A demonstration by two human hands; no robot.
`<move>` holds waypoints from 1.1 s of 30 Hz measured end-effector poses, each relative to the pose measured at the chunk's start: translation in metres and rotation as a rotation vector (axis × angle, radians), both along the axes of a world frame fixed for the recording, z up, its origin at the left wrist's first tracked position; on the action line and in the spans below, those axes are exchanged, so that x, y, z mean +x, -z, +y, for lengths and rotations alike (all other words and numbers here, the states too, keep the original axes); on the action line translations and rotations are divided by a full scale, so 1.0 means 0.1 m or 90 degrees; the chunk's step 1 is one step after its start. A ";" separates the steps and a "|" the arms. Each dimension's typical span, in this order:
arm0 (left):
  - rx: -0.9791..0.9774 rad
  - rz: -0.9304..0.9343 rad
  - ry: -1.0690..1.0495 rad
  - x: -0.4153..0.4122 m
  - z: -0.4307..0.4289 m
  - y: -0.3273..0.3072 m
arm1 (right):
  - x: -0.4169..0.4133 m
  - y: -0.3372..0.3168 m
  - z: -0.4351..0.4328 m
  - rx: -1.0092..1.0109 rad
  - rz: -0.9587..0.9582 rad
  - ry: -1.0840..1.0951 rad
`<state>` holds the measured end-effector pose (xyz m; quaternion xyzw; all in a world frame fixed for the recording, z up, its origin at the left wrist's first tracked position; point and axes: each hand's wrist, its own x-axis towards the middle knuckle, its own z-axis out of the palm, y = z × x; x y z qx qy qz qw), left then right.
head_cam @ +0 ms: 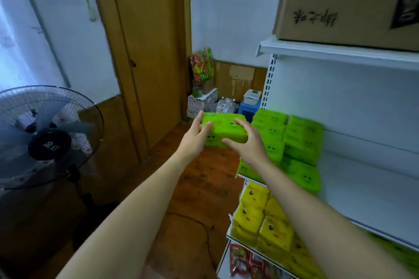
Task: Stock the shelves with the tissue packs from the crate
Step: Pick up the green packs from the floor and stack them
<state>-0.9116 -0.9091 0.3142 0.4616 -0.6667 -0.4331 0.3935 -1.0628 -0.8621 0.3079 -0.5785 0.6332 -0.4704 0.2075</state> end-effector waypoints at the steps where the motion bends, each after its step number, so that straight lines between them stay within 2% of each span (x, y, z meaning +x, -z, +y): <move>1: 0.002 0.014 0.030 -0.11 0.00 -0.03 | -0.11 -0.02 0.06 -0.015 -0.010 0.027; 4: 0.014 0.019 0.110 -0.45 0.00 -0.08 | -0.43 -0.02 0.28 -0.043 -0.046 0.114; 7: -0.035 -0.057 0.161 -0.80 0.04 -0.07 | -0.77 0.01 0.51 -0.050 -0.062 0.212; 12: -0.121 -0.355 0.235 -1.24 0.02 0.20 | -1.27 0.20 0.93 -0.033 -0.065 0.348; 16: -0.139 -0.501 0.248 -1.41 0.09 0.37 | -1.52 0.38 1.21 -0.007 -0.062 0.416; 21: -0.121 -0.595 0.277 -1.48 0.10 0.50 | -1.60 0.60 1.28 0.020 -0.052 0.426; 24: -0.164 -0.657 0.292 -1.46 0.08 0.53 | -1.54 0.70 1.18 0.032 -0.039 0.389; 28: -0.196 -0.672 0.313 -1.40 0.04 0.51 | -1.38 0.85 0.98 0.061 -0.040 0.335; 33: -0.224 -0.686 0.339 -1.31 -0.03 0.49 | -1.36 0.92 0.82 0.072 -0.070 0.345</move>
